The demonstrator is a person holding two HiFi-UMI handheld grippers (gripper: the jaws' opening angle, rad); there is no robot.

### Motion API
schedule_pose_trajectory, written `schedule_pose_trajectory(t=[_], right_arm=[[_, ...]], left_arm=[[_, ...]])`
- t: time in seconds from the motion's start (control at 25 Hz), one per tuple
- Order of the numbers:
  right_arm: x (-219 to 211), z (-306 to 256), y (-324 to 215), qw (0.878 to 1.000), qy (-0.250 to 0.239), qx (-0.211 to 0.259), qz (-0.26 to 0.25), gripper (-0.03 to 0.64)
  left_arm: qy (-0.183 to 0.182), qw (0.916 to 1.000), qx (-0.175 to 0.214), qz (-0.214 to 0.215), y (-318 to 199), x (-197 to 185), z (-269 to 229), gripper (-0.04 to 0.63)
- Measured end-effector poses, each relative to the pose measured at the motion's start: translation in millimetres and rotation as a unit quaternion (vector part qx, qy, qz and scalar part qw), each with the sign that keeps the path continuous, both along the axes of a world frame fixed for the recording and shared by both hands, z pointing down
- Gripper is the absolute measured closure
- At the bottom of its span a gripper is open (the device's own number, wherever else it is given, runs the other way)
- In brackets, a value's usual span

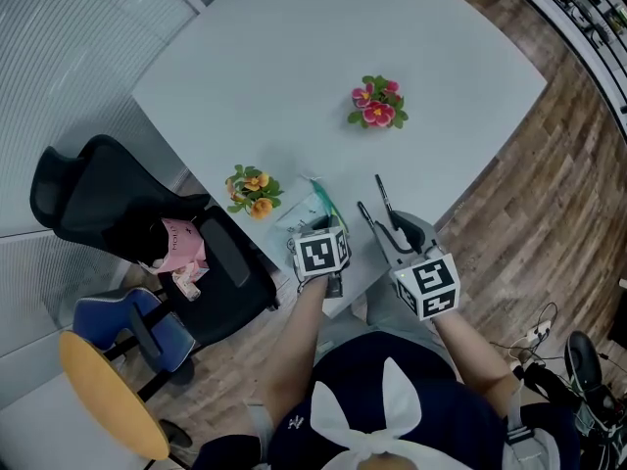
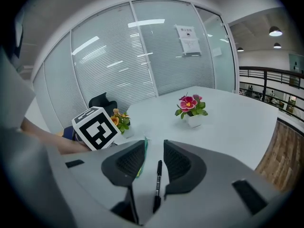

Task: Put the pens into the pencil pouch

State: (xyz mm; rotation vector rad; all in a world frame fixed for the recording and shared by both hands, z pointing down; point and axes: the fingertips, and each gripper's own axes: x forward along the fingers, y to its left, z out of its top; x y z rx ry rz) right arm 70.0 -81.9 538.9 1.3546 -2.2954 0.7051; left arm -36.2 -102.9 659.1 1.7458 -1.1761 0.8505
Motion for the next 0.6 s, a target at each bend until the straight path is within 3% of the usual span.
schedule_pose_trajectory(t=[0.6], right_arm=[[-11.8, -1.6, 5.1, 1.0, 0.001, 0.001, -0.01, 0.489]], left_arm=[[0.052, 0.9982, 0.029, -0.011, 4.7, -8.6, -36.1, 0.565]])
